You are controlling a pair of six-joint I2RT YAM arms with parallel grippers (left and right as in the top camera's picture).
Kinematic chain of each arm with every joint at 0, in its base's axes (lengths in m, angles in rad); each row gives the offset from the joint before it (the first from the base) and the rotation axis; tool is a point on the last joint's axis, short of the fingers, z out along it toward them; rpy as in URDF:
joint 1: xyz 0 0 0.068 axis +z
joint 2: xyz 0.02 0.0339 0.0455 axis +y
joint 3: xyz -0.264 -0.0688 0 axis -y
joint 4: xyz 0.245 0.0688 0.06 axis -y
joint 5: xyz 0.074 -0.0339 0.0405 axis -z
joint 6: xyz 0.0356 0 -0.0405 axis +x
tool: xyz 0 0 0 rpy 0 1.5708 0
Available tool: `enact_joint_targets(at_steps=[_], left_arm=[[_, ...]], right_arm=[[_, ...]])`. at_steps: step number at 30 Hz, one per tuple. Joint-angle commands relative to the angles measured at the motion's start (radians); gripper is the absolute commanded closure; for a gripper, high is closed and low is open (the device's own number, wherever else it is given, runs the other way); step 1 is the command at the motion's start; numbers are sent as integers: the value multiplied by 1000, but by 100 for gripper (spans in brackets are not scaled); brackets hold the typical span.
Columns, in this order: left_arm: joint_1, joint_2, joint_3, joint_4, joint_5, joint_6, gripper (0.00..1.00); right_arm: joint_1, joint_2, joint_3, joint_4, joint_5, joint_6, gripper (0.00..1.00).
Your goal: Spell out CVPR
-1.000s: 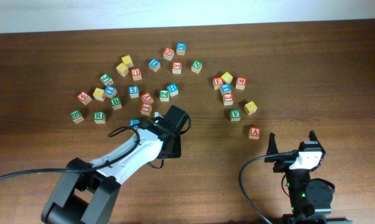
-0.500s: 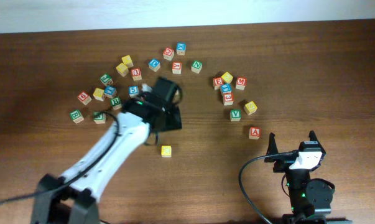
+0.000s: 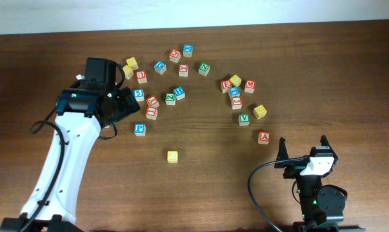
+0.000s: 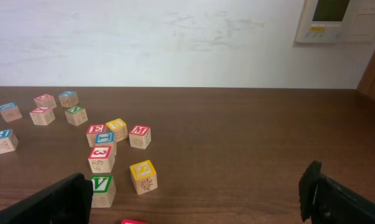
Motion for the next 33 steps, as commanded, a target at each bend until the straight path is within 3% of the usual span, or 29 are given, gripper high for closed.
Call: enact_joint_targets(at_steps=[1, 17, 19, 22, 27, 33], left_arm=[[3, -2, 2, -1, -8, 1, 1], [3, -2, -24, 25, 0, 1, 1], [9, -2, -24, 25, -61, -1, 1], [103, -2, -24, 11, -54, -134, 1], [264, -2, -24, -98, 8, -142, 1], [279, -2, -24, -166, 9, -142, 1]], right_arm=[[3, -8, -5, -7, 8, 5, 2], [3, -8, -5, -7, 8, 5, 2], [3, -8, -5, -7, 8, 5, 2], [3, -8, -5, -7, 8, 5, 2], [3, -8, -5, -7, 8, 5, 2], [3, -8, -5, -7, 8, 5, 2]])
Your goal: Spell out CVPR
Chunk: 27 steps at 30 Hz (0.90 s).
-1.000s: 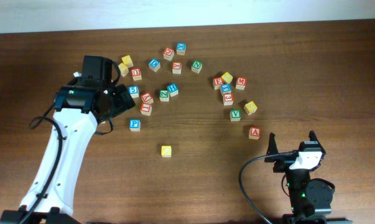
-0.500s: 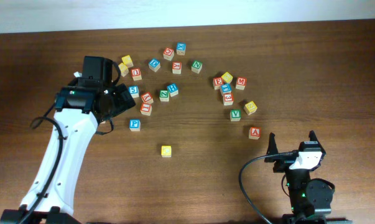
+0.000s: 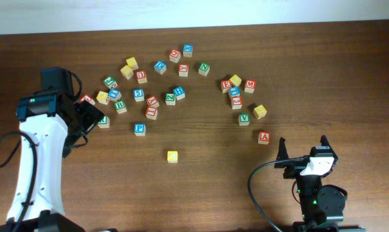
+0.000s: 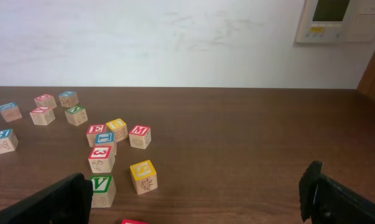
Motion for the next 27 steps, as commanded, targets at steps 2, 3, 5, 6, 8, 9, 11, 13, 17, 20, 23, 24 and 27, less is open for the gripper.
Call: enact_joint_targets(at_steps=[2, 3, 5, 6, 8, 9, 11, 13, 17, 20, 23, 24, 27], left_arm=[[3, -2, -10, -4, 8, -17, 1], [3, -2, -10, -4, 7, -17, 1], [2, -2, -10, -4, 8, -17, 1], [2, -2, -10, -4, 8, -17, 1], [2, -2, -10, -4, 8, -17, 1], [2, -2, -10, -5, 8, -17, 1], [2, -2, -10, -4, 8, -17, 1], [2, -2, -10, -5, 8, -17, 1], [2, -2, -10, -4, 8, -17, 1], [2, -2, -10, -4, 8, -17, 1], [3, -2, -10, -4, 8, -17, 1], [3, -2, -10, 0, 7, -17, 1], [0, -2, -10, -1, 8, -17, 1]], right_arm=[[3, -8, -5, -5, 5, 7, 2], [3, -8, -5, 3, -61, 67, 2], [3, -8, -5, 31, -565, 472, 2], [3, -8, -5, 47, -644, 557, 2], [3, -8, -5, 95, -811, 822, 2], [3, -8, -5, 99, -808, 913, 1], [3, -8, -5, 200, -790, 1101, 2], [3, -8, -5, 504, -831, 1117, 2], [3, 8, 168, 599, -631, 1071, 2], [3, 153, 500, 211, -616, 698, 2], [3, 447, 858, -372, -472, 400, 2], [3, 577, 960, -531, -418, 388, 2], [39, 911, 1181, -867, -463, 233, 2]])
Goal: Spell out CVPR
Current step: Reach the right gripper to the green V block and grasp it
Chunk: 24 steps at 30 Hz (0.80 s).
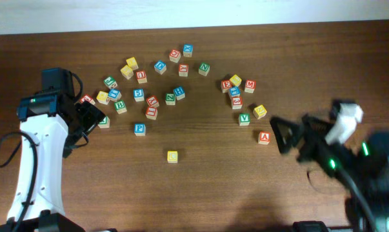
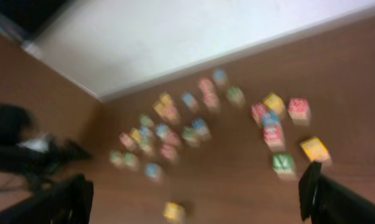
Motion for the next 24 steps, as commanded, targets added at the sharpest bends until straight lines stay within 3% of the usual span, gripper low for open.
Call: enact_joint_targets(at_steps=[1, 4, 8, 9, 10, 14, 24], left_arm=[[0, -2, -6, -2, -4, -16, 1], [0, -2, -6, -2, -3, -16, 1], [0, -2, -6, -2, -4, -16, 1], [0, -2, -6, -2, -4, -16, 1], [1, -2, -6, -2, -4, -16, 1], [0, -2, -6, -2, -4, -16, 1], [0, -2, -6, -2, -4, -16, 1]], right_arm=[[68, 279, 200, -259, 85, -178, 2], [171, 546, 375, -400, 189, -177, 2], [198, 760, 401, -364, 190, -178, 1], [199, 807, 401, -365, 190, -178, 17], [204, 869, 401, -368, 191, -178, 26], [252, 1053, 401, -353, 374, -178, 23], [258, 1211, 400, -218, 373, -182, 32]])
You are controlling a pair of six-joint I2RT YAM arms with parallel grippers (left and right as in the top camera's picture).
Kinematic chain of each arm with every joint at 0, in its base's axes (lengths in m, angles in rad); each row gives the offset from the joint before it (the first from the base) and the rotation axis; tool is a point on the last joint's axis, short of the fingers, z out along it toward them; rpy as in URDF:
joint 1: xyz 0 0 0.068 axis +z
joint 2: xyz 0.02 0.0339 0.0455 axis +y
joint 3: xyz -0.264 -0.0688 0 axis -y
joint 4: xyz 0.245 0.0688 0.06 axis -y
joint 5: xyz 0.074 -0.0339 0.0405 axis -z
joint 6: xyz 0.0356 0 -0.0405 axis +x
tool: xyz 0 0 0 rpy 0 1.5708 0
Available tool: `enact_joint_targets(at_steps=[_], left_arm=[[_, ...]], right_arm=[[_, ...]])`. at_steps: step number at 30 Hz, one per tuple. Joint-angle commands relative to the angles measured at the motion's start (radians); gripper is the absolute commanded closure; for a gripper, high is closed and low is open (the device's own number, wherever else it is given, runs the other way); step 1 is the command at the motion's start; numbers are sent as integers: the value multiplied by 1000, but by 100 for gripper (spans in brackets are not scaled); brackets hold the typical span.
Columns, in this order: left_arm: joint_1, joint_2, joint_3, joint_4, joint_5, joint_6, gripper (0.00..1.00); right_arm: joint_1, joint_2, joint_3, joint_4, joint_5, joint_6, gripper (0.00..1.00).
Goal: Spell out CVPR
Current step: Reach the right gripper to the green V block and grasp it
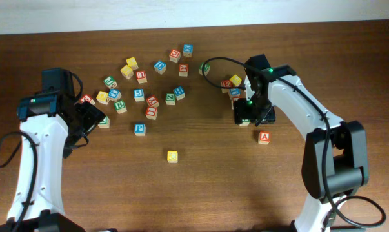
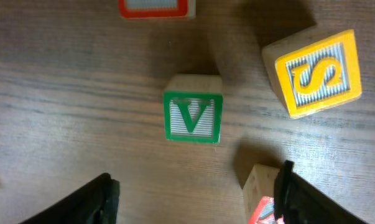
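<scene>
The green V block (image 2: pixel 193 117) lies on the table just ahead of my open right gripper (image 2: pixel 193 205), which hangs above it with nothing between the fingers. In the overhead view the right gripper (image 1: pixel 247 113) covers that block. The yellow C block (image 1: pixel 173 156) sits alone toward the front middle, and the blue P block (image 1: pixel 139 128) is left of centre. My left gripper (image 1: pixel 91 119) rests at the left beside a green block (image 1: pixel 104 121); its jaws are too dark to read.
A yellow S block (image 2: pixel 313 73) lies right of the V, one red block (image 2: pixel 156 6) beyond it and another (image 2: pixel 265 200) by my right finger. The red A block (image 1: pixel 264 136) is nearby. Several more letter blocks are scattered across the back of the table (image 1: pixel 200 187).
My right arm, then blurred in motion at the right, now has its gripper down over the green V block, still open. The left arm has not moved.
At first my left gripper was among the left blocks and my right arm was parked at the front right. The left arm then stood further left, uncovering more blocks. The right arm later left its parked pose, and now it hangs over the V.
</scene>
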Motion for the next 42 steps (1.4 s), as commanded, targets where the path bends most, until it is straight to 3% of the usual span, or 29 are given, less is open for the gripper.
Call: enact_joint_targets(at_steps=[1, 6, 29, 33, 35, 40, 42], left_arm=[[0, -2, -4, -2, -4, -16, 1], [0, -2, -4, -2, -4, -16, 1], [0, -2, -4, -2, -4, -16, 1], [0, -2, -4, -2, -4, -16, 1], [0, -2, -4, -2, -4, -16, 1], [0, -2, -4, -2, -4, -16, 1], [0, -2, -4, -2, -4, -16, 1]], right_arm=[[8, 26, 16, 19, 15, -6, 32], [41, 27, 16, 41, 32, -65, 32], [48, 89, 5, 93, 79, -57, 33], [47, 123, 5, 114, 83, -57, 39], [47, 125, 6, 123, 84, -57, 54], [47, 125, 6, 134, 117, -57, 57], [47, 125, 6, 139, 117, -53, 63]])
